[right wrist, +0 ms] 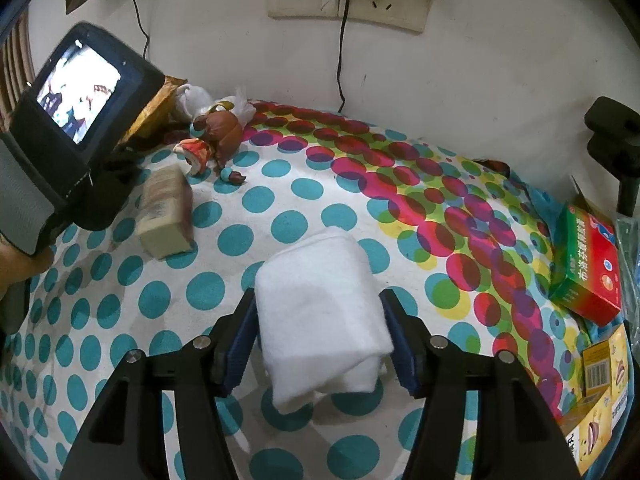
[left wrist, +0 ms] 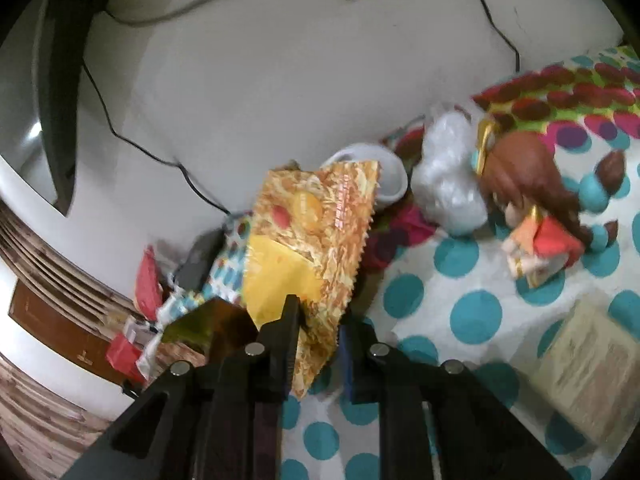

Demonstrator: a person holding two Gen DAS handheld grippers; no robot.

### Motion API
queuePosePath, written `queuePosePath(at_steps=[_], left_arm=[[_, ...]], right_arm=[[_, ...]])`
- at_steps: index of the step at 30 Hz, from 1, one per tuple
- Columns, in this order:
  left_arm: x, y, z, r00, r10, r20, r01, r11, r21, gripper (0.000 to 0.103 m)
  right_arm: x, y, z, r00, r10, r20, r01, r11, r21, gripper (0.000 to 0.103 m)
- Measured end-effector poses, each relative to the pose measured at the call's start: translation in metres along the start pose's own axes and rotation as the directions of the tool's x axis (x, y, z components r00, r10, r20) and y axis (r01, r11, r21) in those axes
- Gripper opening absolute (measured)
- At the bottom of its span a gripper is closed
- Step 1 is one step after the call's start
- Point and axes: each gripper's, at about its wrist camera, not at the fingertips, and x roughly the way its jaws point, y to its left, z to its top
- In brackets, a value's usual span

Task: Organize objects
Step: 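Grasp the yellow chip bag with the left tool, then carry the yellow chip bag into the gold tray with the left tool and release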

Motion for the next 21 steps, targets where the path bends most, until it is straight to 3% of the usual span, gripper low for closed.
queuePosePath(at_steps=[10,17,21], left_arm=[[-0.03,0.012,-0.006,0.993,0.011,0.116,-0.008,0.999,-0.034,0.011],[-0.065,0.021,-0.009,0.983,-0.02,0.185,0.031,0.998,-0.057,0.01],[-0.079,0.027,-0.014,0.977,-0.046,0.206,0.06,0.996,-0.059,0.01]], right_arm=[[-0.001,0.002,0.0,1.0,-0.011,0.002,0.011,1.0,-0.009,0.057],[-0.001,0.002,0.001,1.0,-0.013,0.002,0.013,1.0,-0.012,0.056],[-0.003,0.005,0.001,1.0,-0.025,0.009,0.025,0.999,-0.027,0.051]])
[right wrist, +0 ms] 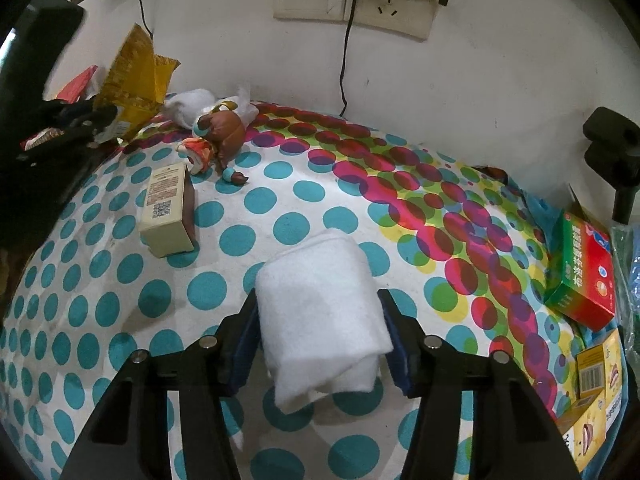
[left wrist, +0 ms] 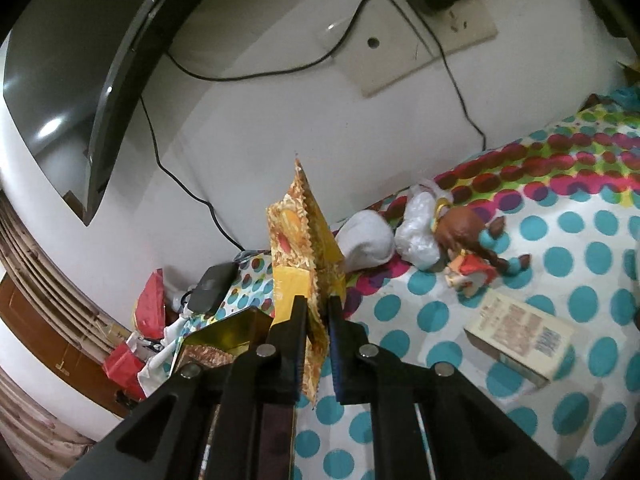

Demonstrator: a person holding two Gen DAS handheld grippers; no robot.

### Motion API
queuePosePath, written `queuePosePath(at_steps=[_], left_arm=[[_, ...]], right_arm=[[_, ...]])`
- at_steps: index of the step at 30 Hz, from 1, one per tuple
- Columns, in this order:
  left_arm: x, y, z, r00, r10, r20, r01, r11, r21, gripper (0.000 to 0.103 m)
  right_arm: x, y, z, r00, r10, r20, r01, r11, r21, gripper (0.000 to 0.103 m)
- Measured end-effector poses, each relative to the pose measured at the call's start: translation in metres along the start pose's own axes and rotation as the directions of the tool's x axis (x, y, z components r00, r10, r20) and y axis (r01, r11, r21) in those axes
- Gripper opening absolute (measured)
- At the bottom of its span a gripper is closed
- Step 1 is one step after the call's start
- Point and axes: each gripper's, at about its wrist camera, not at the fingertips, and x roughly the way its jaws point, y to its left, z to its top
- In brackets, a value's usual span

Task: Organize objects
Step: 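Carry the yellow chip bag into the gold tray with the left tool and release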

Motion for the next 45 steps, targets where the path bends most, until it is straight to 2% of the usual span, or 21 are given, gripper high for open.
queuePosePath(at_steps=[8,11,15,23,27,31,32,36,39,43,45], left_arm=[[-0.032,0.015,-0.006,0.997,-0.075,0.028,0.076,0.996,-0.035,0.01],[-0.043,0.023,-0.008,0.992,-0.127,0.026,0.128,0.99,-0.058,0.01],[-0.06,0.033,-0.013,0.978,-0.209,0.022,0.21,0.972,-0.107,0.01],[-0.099,0.065,-0.021,0.961,-0.27,0.063,0.276,0.949,-0.149,0.01],[-0.121,0.09,-0.028,0.949,-0.301,0.094,0.314,0.931,-0.186,0.01],[-0.14,0.128,-0.037,0.935,-0.335,0.12,0.355,0.9,-0.253,0.01],[-0.143,0.137,-0.04,0.933,-0.339,0.124,0.36,0.893,-0.269,0.01],[-0.15,0.177,-0.058,0.947,-0.301,0.11,0.32,0.889,-0.327,0.01],[-0.147,0.207,-0.077,0.957,-0.281,0.073,0.287,0.88,-0.377,0.01],[-0.144,0.228,-0.099,0.967,-0.252,0.037,0.245,0.88,-0.407,0.01],[-0.14,0.235,-0.111,0.965,-0.263,0.021,0.246,0.868,-0.43,0.01]], right_arm=[[-0.002,0.005,0.0,1.0,-0.012,0.011,0.012,1.0,-0.023,0.045],[-0.002,0.006,0.001,1.0,-0.017,0.015,0.018,0.999,-0.028,0.044],[-0.002,0.008,0.001,1.0,-0.023,0.017,0.024,0.999,-0.038,0.042],[-0.002,0.009,0.001,0.999,-0.029,0.015,0.03,0.999,-0.044,0.041],[-0.002,0.009,0.001,0.999,-0.034,0.014,0.034,0.998,-0.049,0.041],[-0.002,0.009,0.001,0.999,-0.039,0.015,0.039,0.998,-0.053,0.041],[-0.002,0.008,0.001,0.999,-0.038,0.015,0.039,0.998,-0.052,0.041],[-0.002,0.009,0.001,0.999,-0.04,0.014,0.04,0.998,-0.054,0.041],[-0.003,0.009,0.001,0.999,-0.04,0.014,0.041,0.998,-0.054,0.041],[-0.003,0.009,0.001,0.999,-0.046,0.013,0.047,0.997,-0.059,0.041],[-0.003,0.01,0.001,0.999,-0.05,0.012,0.05,0.997,-0.062,0.041]])
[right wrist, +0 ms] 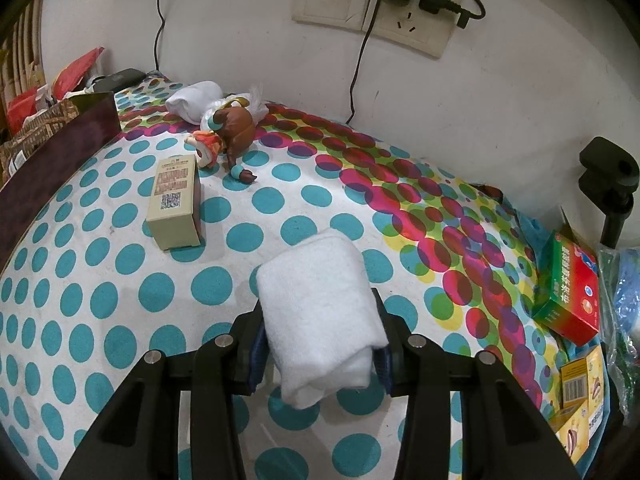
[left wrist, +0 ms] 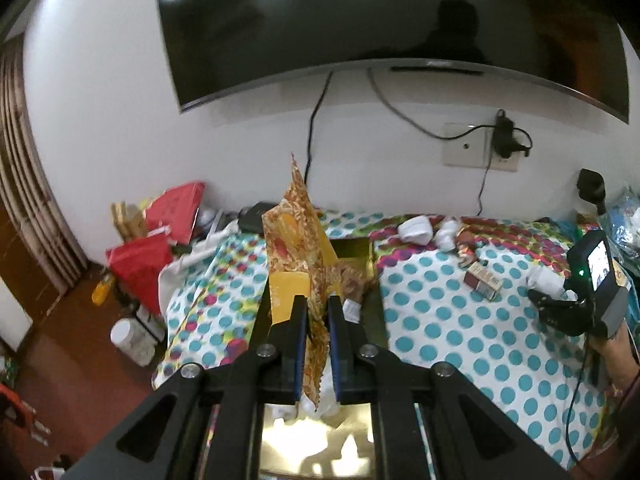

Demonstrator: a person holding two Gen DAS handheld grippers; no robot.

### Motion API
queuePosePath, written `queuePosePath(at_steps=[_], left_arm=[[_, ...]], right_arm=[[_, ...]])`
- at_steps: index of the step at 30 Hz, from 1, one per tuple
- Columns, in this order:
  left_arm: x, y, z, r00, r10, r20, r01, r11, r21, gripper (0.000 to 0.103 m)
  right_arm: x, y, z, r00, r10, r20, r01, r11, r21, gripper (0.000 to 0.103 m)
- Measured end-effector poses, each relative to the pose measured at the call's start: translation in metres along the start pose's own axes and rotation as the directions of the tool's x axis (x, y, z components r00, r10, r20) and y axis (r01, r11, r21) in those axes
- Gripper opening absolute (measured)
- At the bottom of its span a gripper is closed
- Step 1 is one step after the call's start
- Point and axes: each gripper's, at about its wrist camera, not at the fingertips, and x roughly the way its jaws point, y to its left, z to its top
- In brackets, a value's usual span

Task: Organize objects
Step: 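Carry the yellow chip bag into the gold tray with the left tool and release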

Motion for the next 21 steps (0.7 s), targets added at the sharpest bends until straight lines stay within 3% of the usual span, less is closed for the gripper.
queuePosePath(at_steps=[6,10,17,21], left_arm=[[0.015,0.02,-0.019,0.998,-0.009,-0.065,0.005,0.999,-0.053,0.01],[0.02,0.021,-0.021,0.997,-0.041,-0.058,0.036,0.996,-0.076,0.01],[0.036,0.011,-0.009,0.993,-0.118,-0.032,0.115,0.99,-0.077,0.01],[0.059,0.011,0.006,0.98,-0.196,-0.044,0.188,0.973,-0.131,0.01]], right_arm=[[0.0,0.001,0.0,1.0,-0.004,-0.001,0.004,1.0,-0.003,0.041],[0.0,0.001,0.0,1.0,-0.006,-0.001,0.006,1.0,-0.004,0.042],[0.0,0.002,0.0,1.0,-0.004,-0.001,0.004,1.0,-0.003,0.042],[0.0,0.001,0.0,1.0,-0.002,-0.001,0.002,1.0,-0.001,0.043]])
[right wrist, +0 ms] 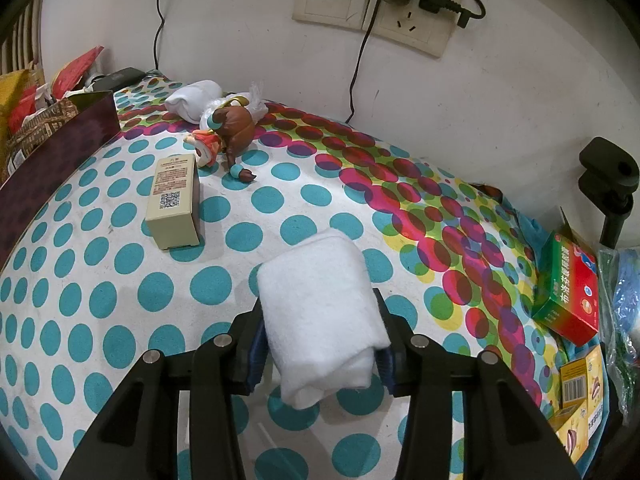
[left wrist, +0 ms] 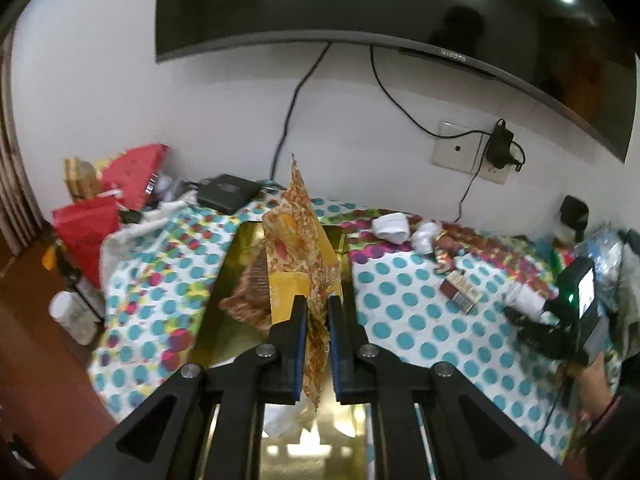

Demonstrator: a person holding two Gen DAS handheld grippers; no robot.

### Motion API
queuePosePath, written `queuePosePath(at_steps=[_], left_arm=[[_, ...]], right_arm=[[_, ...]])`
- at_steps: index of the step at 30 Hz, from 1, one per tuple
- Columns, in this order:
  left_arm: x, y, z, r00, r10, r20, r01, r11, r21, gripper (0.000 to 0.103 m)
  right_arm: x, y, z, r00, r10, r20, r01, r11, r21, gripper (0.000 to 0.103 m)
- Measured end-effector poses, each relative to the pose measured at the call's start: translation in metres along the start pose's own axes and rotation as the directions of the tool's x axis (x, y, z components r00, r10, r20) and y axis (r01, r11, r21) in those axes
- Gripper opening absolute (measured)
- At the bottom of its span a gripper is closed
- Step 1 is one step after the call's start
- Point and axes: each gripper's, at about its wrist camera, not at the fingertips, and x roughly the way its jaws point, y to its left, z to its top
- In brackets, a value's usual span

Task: Organize objects
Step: 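Carry the yellow chip bag into the gold tray with the left tool and release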

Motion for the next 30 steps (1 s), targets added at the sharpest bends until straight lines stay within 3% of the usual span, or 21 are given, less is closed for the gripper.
queuePosePath(at_steps=[6,11,15,19,23,28,30], left_arm=[[0.029,-0.008,0.018,1.0,-0.001,-0.002,0.001,0.999,0.042,0.01],[0.052,0.002,0.028,0.999,0.023,-0.035,-0.022,1.0,0.013,0.01],[0.055,0.01,0.024,0.998,0.053,-0.036,-0.053,0.999,0.002,0.014],[0.067,0.02,0.009,0.993,0.066,-0.1,-0.07,0.997,-0.033,0.014],[0.069,0.023,-0.001,0.993,0.079,-0.089,-0.082,0.996,-0.033,0.015],[0.079,0.016,0.003,0.991,0.082,-0.104,-0.084,0.996,-0.01,0.025],[0.076,0.011,0.003,0.994,0.085,-0.075,-0.084,0.996,0.01,0.029]], right_arm=[[0.0,0.001,0.0,1.0,0.001,-0.001,-0.001,1.0,0.002,0.043],[0.0,0.002,0.0,1.0,0.008,-0.002,-0.008,1.0,0.009,0.044],[0.001,0.002,0.0,1.0,0.008,-0.002,-0.008,1.0,0.01,0.044],[0.001,0.001,0.0,1.0,0.007,-0.003,-0.007,1.0,0.012,0.045],[0.001,0.001,0.001,1.0,0.009,-0.003,-0.009,1.0,0.012,0.045],[0.001,0.0,0.001,1.0,0.007,-0.003,-0.007,1.0,0.01,0.045],[0.001,0.0,0.001,1.0,0.008,-0.003,-0.008,1.0,0.01,0.045]])
